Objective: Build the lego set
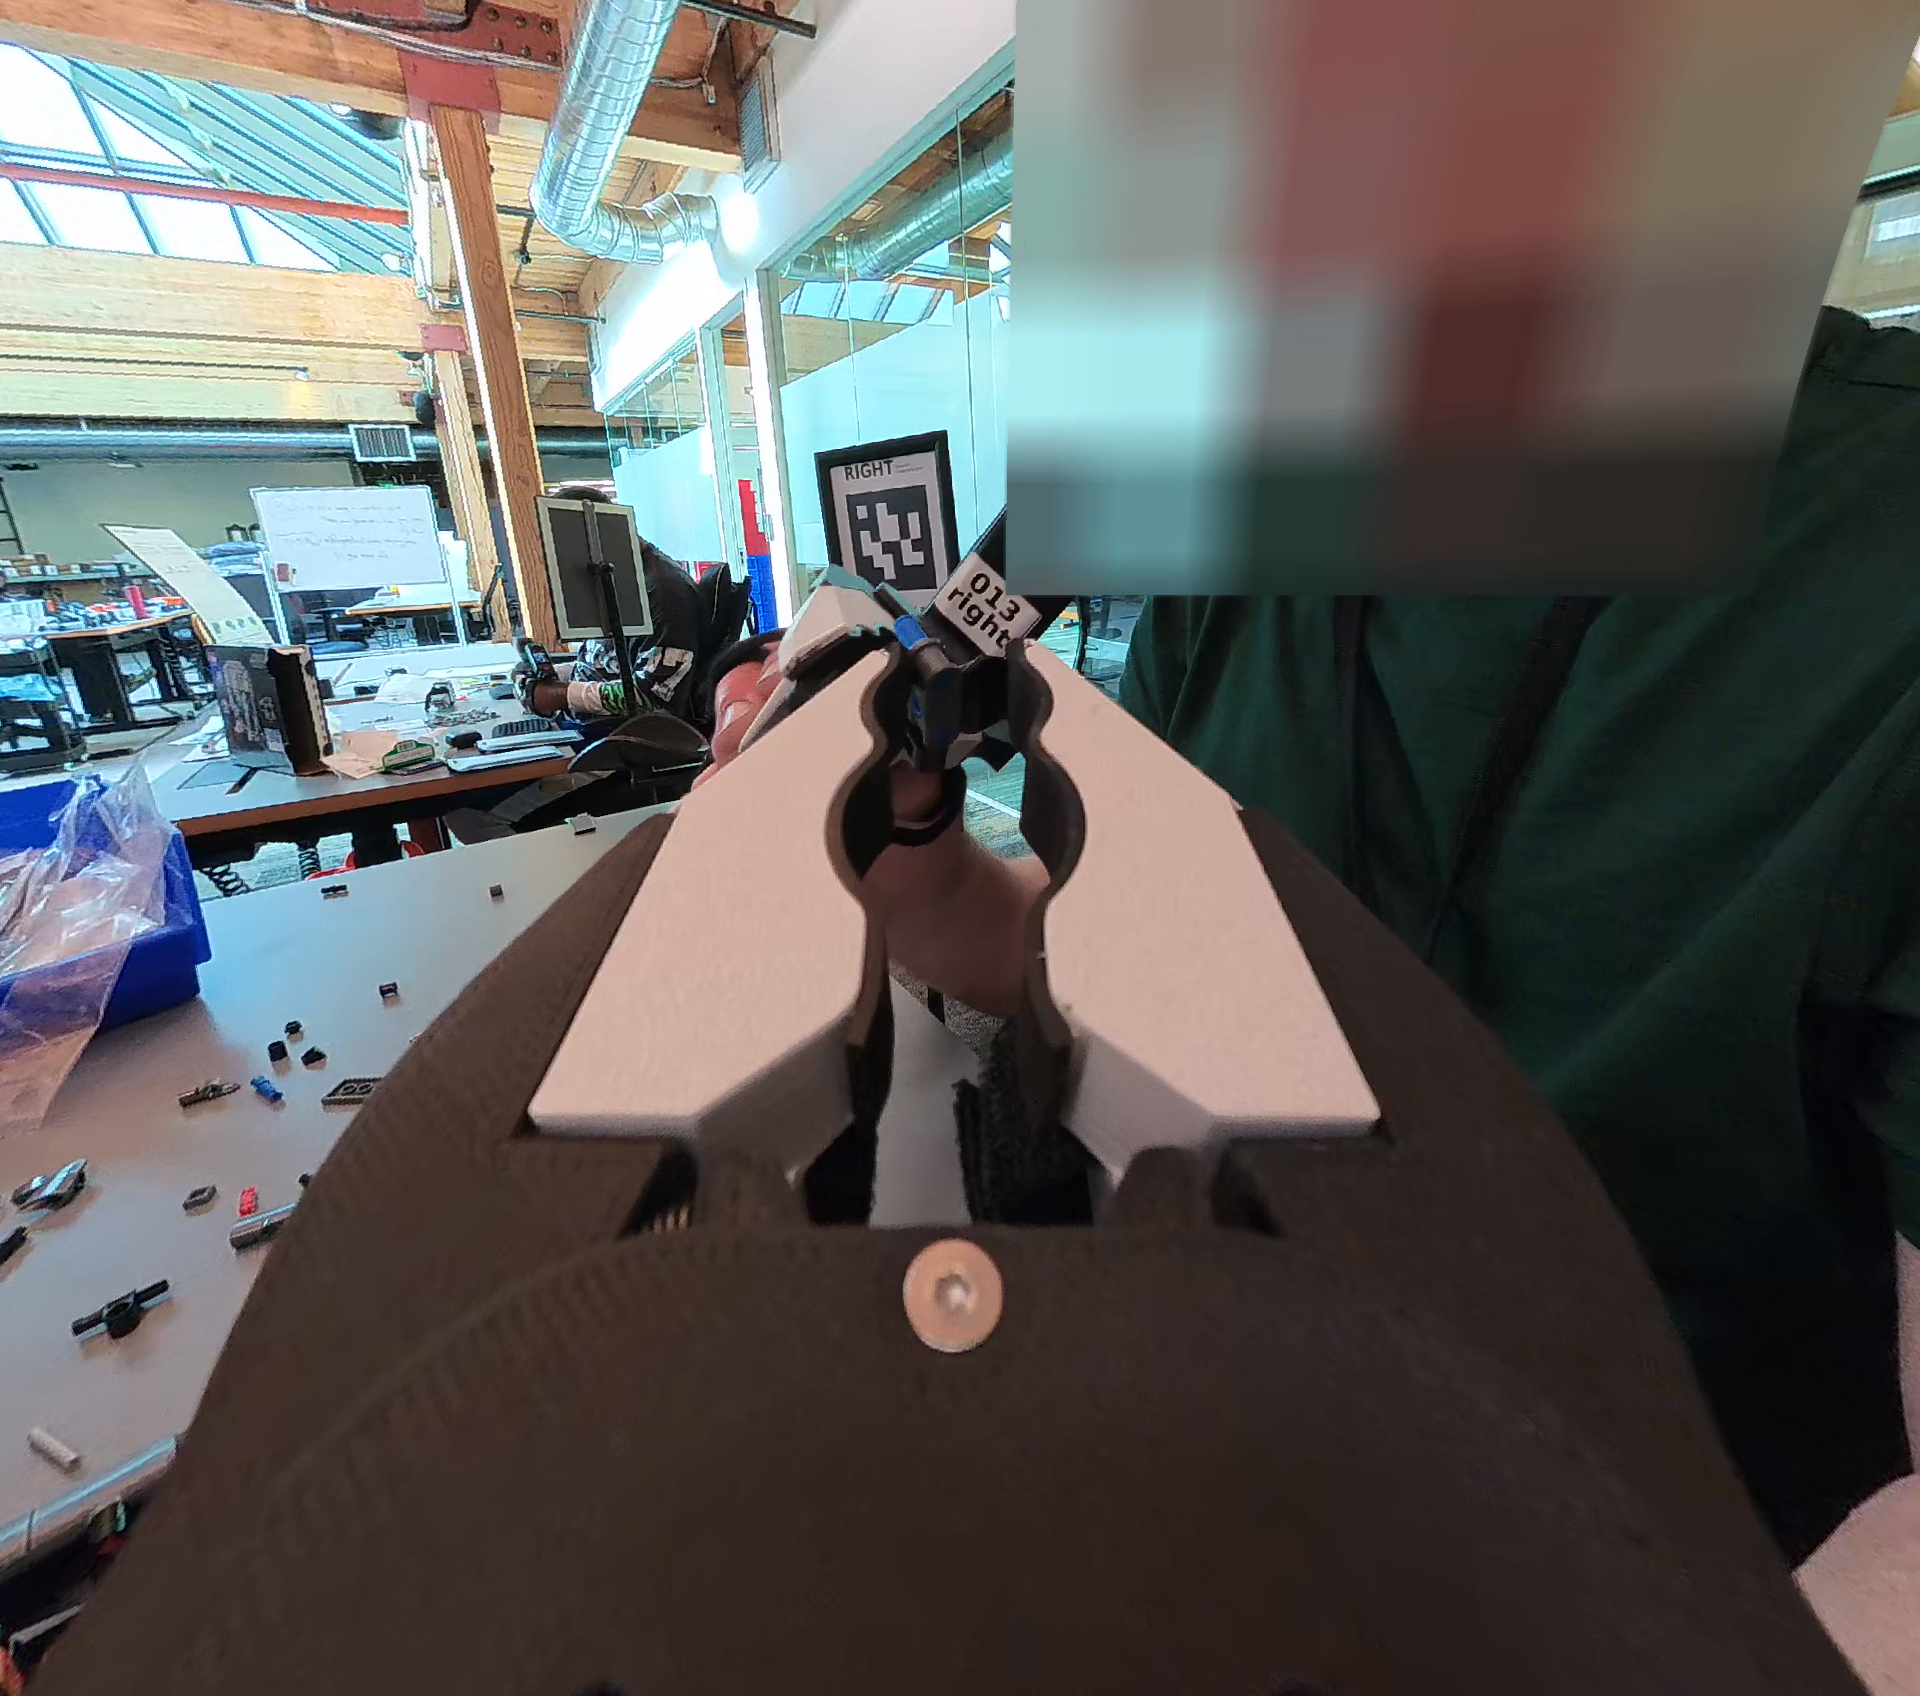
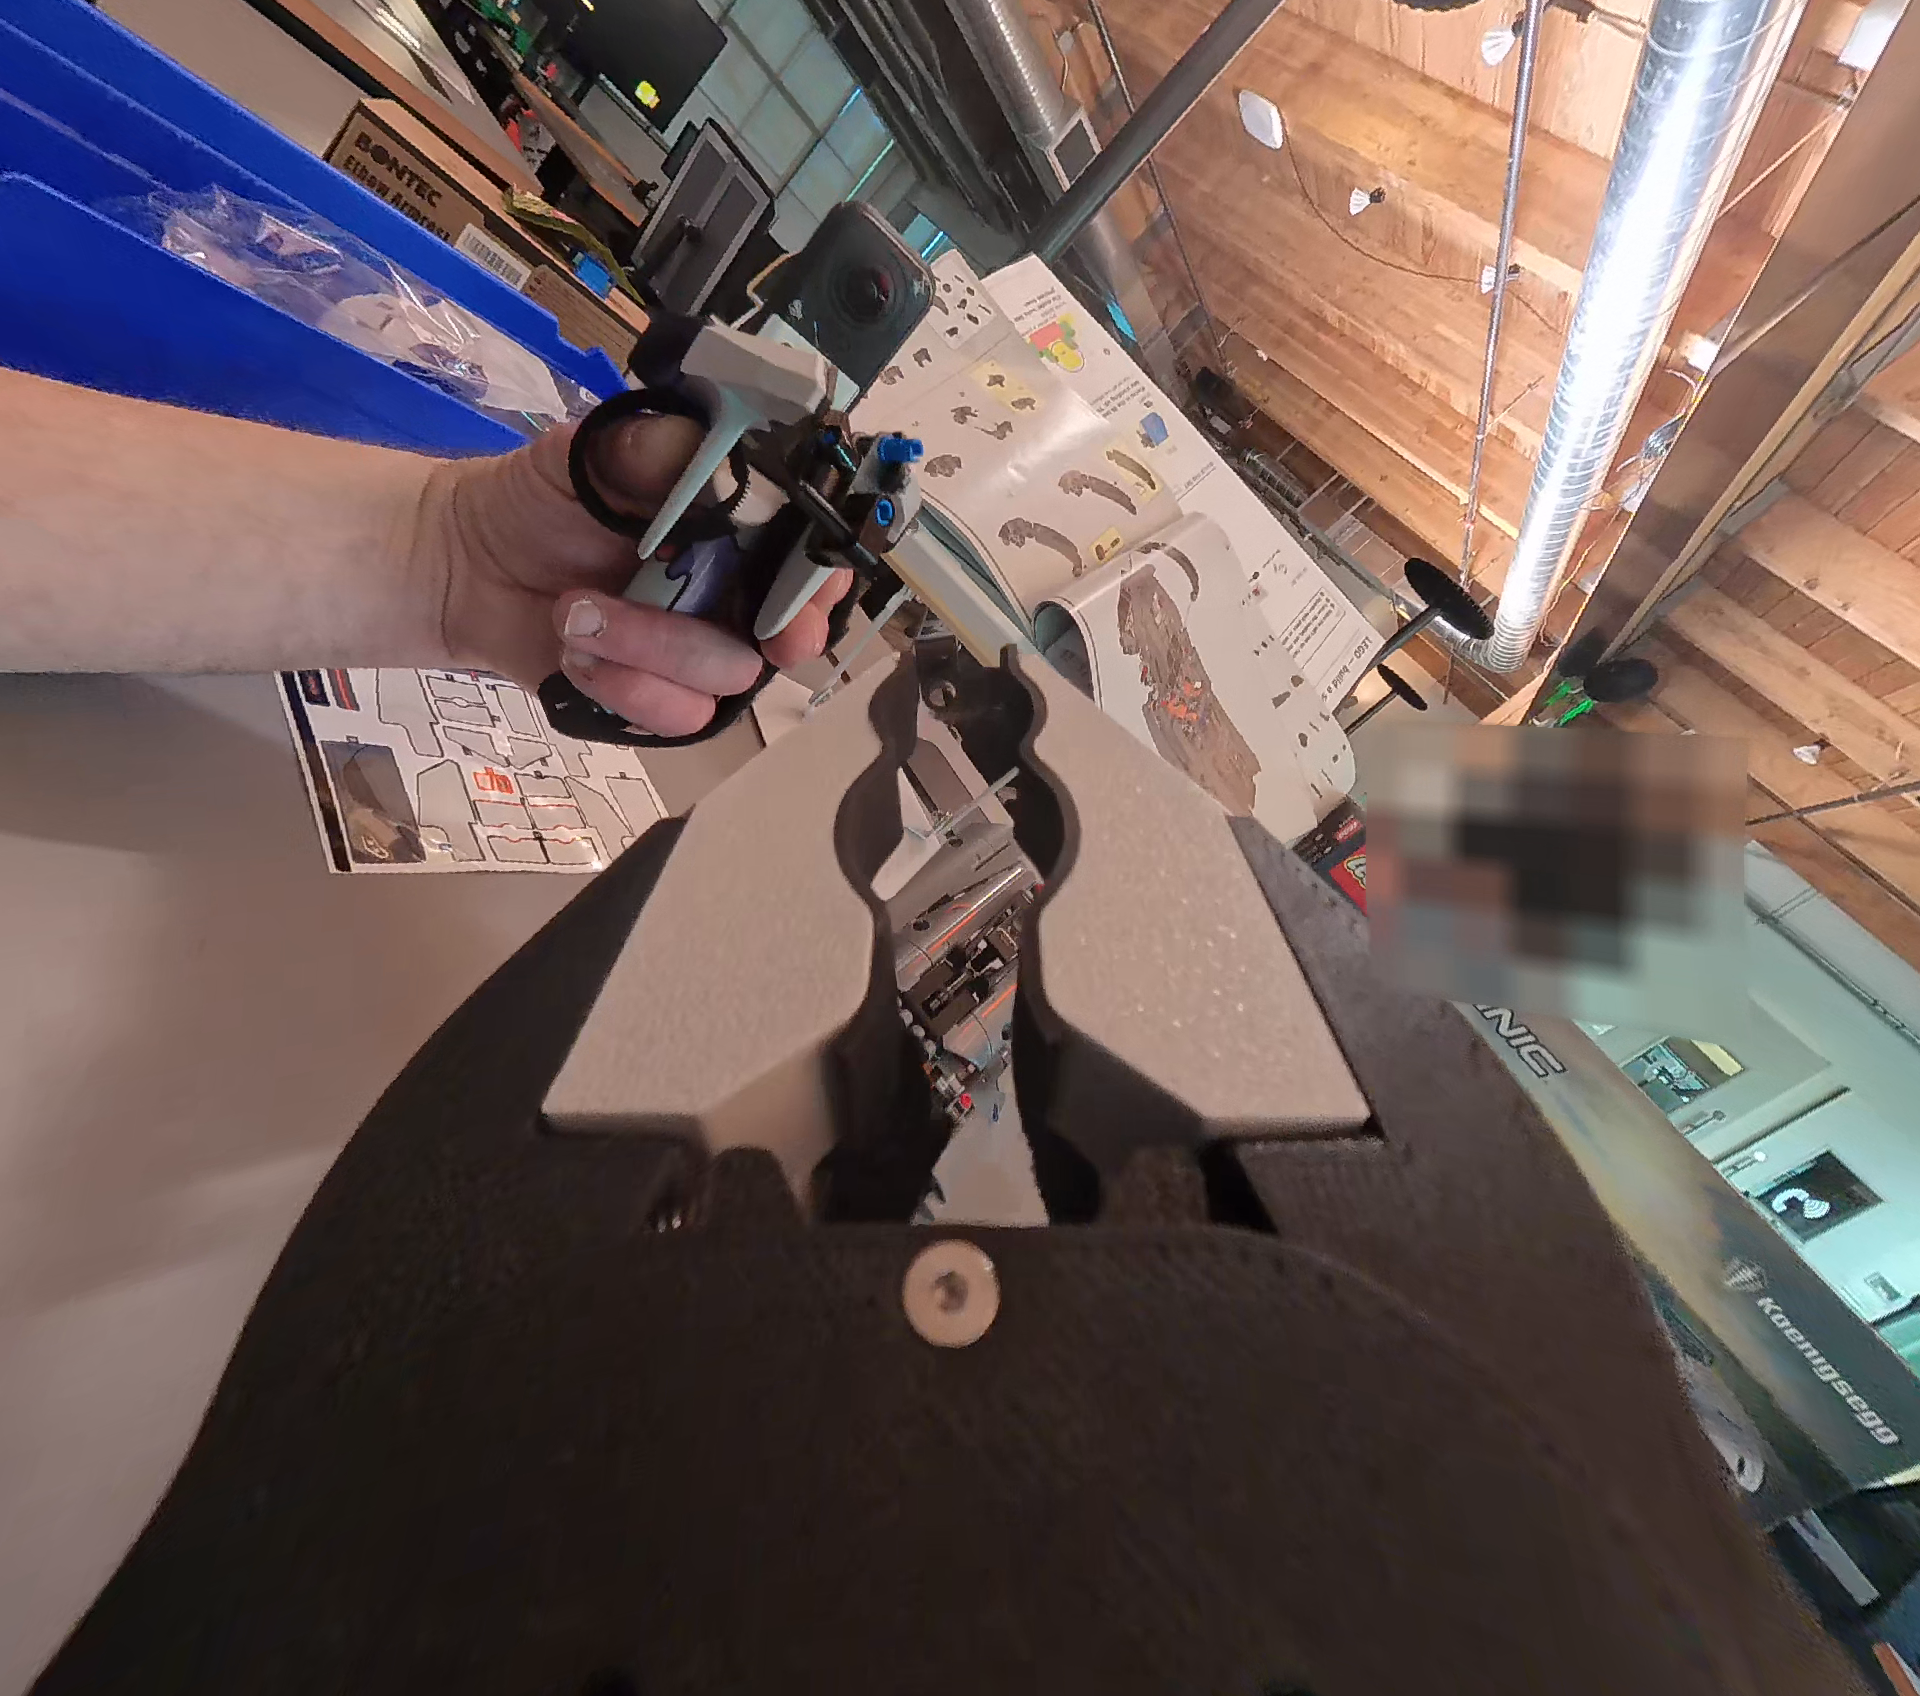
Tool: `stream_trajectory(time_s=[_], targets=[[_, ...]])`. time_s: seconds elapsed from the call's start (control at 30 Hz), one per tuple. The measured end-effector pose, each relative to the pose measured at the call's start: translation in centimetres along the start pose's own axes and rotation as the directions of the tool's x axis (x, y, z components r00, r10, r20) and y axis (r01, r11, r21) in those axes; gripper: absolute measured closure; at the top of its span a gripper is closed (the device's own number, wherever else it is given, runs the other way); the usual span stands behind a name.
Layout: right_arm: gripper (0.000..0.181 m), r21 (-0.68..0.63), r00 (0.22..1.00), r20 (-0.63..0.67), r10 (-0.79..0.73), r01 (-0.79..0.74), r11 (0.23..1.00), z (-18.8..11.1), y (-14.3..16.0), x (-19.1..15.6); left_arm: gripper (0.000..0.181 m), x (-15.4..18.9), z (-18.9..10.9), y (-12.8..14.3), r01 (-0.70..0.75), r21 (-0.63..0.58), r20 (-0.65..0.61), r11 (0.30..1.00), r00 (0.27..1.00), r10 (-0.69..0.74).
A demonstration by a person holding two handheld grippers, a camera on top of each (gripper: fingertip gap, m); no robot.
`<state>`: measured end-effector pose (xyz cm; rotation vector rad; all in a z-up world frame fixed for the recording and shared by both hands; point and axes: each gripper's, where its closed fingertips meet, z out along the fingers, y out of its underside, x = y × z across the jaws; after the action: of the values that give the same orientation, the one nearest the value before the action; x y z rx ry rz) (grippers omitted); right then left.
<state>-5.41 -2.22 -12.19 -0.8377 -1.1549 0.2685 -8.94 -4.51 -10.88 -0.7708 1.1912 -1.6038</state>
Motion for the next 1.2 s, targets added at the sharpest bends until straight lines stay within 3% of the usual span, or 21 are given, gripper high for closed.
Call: stream_trajectory(time_s=[0.63,0.9,0.97,1.07,1.2], targets=[[0.168,0.017,1.000,0.025,-0.016,0.015,1.000,0.4,-0.9,-0.3,0.165,-0.2,0.0,0.1,0.004,-0.002,0.001,1.000,1.000,-0.004],[0.167,-0.020,0.996,0.014,-0.088,0.088,0.996,0.1,-0.4,0.0,0.165,-0.3,0.1,0.2,0.004,-0.005,0.001,1.000,1.000,-0.004],[0.167,0.003,0.999,0.030,-0.024,0.024,1.000,0.0,-0.5,0.1,0.165,-0.3,0.2,0.2,0.004,-0.007,0.003,1.000,1.000,-0.004],[0.168,0.087,0.962,0.097,0.256,-0.264,0.960,-0.3,-0.8,1.1,0.165,-0.4,0.2,0.2,0.003,-0.007,0.007,1.000,1.000,-0.003],[0.168,0.176,0.734,0.261,0.627,-0.675,0.717,-0.9,-0.5,3.2,0.164,-0.4,0.2,0.2,0.001,-0.006,0.009,1.000,1.000,-0.001]])
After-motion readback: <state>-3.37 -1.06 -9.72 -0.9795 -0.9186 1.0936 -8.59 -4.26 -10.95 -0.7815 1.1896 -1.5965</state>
